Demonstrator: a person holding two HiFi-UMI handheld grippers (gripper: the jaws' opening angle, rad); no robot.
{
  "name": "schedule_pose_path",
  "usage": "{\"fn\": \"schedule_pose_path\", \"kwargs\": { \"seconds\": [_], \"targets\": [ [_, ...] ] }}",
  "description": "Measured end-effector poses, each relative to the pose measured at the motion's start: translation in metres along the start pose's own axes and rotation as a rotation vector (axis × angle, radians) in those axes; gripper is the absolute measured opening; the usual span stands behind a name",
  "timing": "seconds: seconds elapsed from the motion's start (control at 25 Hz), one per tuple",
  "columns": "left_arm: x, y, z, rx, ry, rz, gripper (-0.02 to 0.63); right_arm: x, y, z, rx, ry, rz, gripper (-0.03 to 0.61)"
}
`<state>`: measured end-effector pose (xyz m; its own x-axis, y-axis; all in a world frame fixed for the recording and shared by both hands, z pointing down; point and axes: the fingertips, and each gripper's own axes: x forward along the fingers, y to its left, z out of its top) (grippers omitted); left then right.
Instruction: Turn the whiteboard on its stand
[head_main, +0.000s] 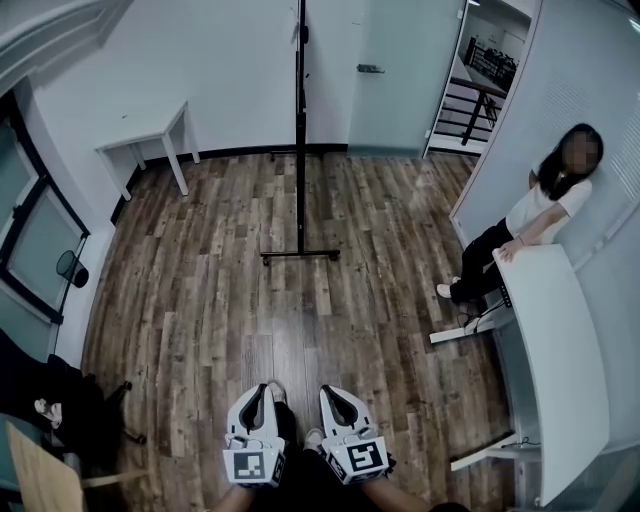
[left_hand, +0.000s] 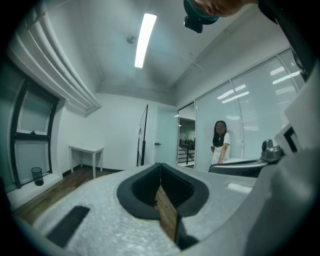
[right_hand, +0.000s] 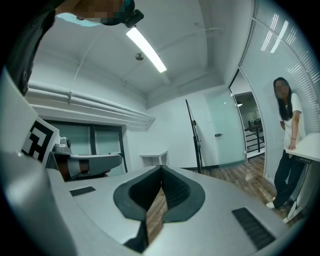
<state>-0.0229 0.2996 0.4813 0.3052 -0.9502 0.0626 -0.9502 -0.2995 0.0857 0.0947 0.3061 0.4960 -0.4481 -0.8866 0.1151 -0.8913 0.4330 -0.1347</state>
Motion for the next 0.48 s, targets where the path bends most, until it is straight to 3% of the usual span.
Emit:
{"fn": "schedule_pose_path", "kwargs": {
  "seconds": [0.48],
  "targets": [
    [0.089,0.034,-0.005,-0.016,0.008,-0.006,0.015,0.078,-0.036,-0.003,-0.002,0.008,-0.014,0.011]
  ]
}}
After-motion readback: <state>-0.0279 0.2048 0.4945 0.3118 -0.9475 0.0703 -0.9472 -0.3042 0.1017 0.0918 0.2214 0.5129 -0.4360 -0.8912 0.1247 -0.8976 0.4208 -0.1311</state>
